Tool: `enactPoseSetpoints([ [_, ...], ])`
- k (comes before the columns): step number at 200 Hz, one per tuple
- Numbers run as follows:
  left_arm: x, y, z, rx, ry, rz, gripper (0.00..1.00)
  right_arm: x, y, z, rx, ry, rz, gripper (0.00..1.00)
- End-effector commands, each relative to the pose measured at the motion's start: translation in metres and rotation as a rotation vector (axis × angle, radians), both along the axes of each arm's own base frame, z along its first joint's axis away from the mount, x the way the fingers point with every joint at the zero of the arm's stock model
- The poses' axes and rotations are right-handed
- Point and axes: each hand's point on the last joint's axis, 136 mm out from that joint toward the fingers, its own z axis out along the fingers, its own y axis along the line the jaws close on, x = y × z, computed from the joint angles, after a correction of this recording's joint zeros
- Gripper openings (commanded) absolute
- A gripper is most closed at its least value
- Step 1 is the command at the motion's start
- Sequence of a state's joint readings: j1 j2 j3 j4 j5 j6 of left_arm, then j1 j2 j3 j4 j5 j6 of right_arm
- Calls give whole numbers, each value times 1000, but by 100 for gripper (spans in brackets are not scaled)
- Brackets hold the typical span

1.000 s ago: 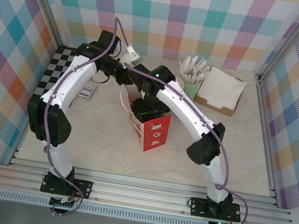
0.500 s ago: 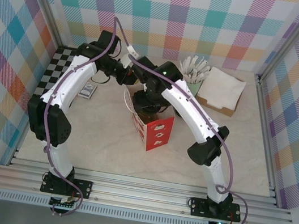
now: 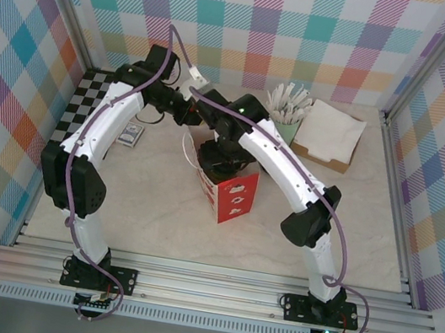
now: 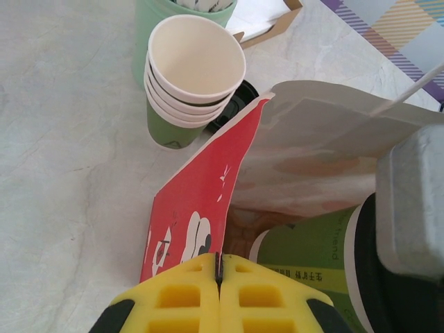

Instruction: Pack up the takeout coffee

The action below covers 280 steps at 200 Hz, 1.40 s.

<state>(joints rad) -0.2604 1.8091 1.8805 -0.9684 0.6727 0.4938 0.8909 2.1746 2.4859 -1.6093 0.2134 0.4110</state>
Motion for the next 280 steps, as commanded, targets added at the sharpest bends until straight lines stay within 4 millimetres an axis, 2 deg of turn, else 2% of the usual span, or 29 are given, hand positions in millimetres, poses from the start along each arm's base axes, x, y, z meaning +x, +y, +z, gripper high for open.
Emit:
enactPoseSetpoints([
  [1, -3, -8, 20, -37, -32, -29, 0, -34, -28, -14, -130, 166, 10, 60],
  [41, -4, -9, 18, -42, -25, -38, 0, -41, -31, -24, -156, 215, 19, 60],
  [115, -4, -9, 16, -45, -7, -29, 0, -39, -29, -34, -174, 225, 44, 59],
  [165, -3, -9, 17, -50, -8, -25, 0, -33, -24, -39, -148, 211, 49, 59],
  [280, 1, -9, 19, -58, -11, -8, 0, -33, -30, -43, -175, 221, 59, 59],
])
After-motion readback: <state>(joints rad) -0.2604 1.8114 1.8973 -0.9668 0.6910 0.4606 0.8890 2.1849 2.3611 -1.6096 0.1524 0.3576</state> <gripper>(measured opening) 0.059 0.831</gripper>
